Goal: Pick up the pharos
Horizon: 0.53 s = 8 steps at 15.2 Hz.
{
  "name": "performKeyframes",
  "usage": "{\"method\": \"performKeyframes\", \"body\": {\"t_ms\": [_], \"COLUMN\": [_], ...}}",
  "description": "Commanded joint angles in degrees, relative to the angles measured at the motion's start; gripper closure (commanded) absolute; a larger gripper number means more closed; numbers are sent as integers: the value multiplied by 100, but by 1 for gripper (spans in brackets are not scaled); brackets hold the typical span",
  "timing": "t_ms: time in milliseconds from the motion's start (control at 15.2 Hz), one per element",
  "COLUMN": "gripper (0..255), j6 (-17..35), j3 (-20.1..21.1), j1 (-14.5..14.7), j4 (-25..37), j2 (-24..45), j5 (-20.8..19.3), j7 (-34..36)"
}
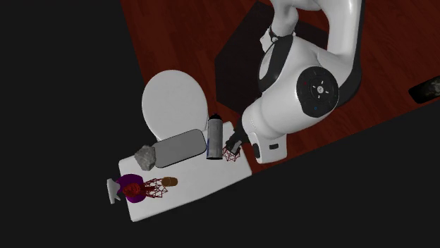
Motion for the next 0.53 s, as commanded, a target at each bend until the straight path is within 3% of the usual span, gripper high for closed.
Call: {"method": "performKeyframes", "body": {"t_ms": [0,462], "gripper": [255,255], "j6": [-70,-604], "j3": [1,6], "j1": [1,20], "j4": [49,642], "j2": [-9,34], "j5": [6,35], "j7": [-17,-154]}}
